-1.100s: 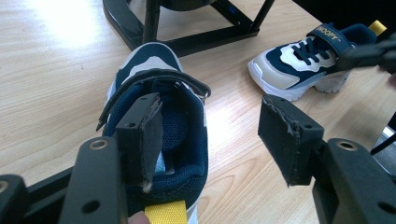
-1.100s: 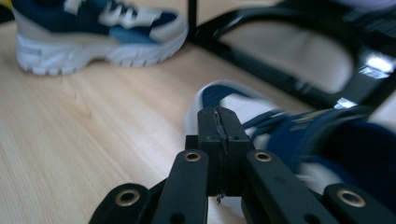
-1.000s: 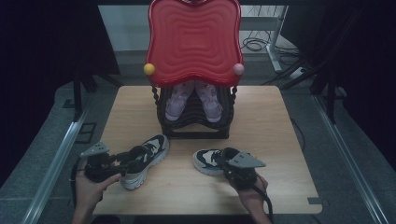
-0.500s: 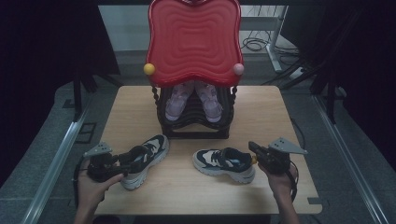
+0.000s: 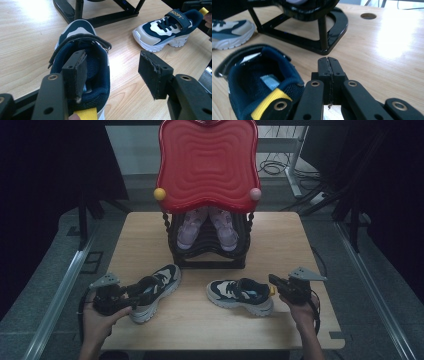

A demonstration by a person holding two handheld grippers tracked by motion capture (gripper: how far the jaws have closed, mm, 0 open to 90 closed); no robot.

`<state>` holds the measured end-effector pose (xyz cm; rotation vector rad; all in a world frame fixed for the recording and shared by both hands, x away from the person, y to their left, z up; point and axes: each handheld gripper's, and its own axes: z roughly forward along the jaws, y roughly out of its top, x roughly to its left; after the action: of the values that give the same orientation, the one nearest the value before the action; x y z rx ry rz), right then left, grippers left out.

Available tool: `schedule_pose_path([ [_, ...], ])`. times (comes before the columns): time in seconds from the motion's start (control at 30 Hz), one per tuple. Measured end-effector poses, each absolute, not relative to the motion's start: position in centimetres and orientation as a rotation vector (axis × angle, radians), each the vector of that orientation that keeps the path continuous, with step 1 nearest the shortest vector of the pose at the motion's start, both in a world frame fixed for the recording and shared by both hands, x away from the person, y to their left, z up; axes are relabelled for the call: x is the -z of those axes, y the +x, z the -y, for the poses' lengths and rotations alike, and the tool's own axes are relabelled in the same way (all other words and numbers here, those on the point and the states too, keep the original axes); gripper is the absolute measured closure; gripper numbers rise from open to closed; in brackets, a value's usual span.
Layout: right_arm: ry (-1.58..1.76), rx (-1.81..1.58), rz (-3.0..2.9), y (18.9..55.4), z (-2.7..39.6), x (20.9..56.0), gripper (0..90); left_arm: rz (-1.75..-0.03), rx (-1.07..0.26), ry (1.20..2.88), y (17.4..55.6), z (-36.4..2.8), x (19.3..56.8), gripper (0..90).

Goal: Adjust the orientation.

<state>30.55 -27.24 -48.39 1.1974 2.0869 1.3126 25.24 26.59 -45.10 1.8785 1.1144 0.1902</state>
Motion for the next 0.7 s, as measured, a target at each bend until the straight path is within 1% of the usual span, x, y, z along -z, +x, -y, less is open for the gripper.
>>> schedule_pose_path([
  [0.4,1.127,-1.292,-2.179,30.1,26.9,49.2,89.8,-1.116,-0.190,1.878,25.2,-26.7,45.1,40.0],
  [0.7,1.088,-1.299,-2.202,28.8,27.1,49.1,89.8,-1.124,-0.190,1.873,25.3,-26.9,45.2,40.0],
])
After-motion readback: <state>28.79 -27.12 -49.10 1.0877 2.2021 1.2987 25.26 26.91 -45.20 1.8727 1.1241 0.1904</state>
